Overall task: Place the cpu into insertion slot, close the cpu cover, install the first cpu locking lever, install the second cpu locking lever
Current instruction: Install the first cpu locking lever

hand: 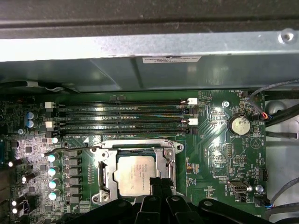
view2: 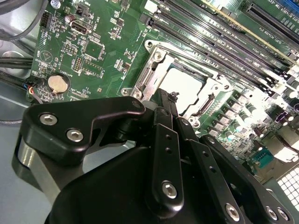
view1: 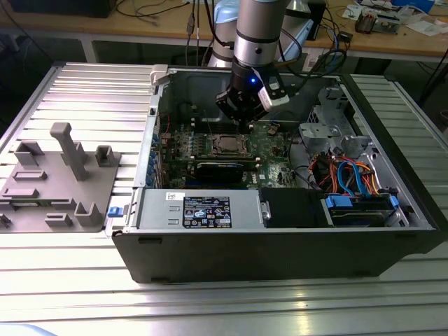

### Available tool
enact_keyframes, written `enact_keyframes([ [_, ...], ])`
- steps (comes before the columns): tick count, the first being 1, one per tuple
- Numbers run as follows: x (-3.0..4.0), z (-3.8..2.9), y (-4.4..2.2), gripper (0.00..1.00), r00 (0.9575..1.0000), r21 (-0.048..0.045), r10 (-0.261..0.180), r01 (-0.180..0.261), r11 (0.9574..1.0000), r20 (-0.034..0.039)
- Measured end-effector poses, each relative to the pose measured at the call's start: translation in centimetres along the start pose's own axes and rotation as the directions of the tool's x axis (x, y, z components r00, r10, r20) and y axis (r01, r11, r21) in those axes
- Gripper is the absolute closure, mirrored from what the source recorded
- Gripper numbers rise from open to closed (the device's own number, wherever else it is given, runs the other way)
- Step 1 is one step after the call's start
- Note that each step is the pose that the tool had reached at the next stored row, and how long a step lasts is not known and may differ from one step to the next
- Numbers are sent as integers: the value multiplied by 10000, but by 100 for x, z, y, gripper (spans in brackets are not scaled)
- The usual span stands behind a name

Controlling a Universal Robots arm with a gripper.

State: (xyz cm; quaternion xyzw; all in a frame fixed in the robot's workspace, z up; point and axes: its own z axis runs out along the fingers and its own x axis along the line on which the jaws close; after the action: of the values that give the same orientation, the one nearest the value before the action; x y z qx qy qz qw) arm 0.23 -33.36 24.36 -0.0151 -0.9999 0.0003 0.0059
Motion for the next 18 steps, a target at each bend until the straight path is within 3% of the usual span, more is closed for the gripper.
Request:
enact_keyframes([
  [18, 0, 0, 0, 89, 9999, 1, -144, 144, 9999, 0],
])
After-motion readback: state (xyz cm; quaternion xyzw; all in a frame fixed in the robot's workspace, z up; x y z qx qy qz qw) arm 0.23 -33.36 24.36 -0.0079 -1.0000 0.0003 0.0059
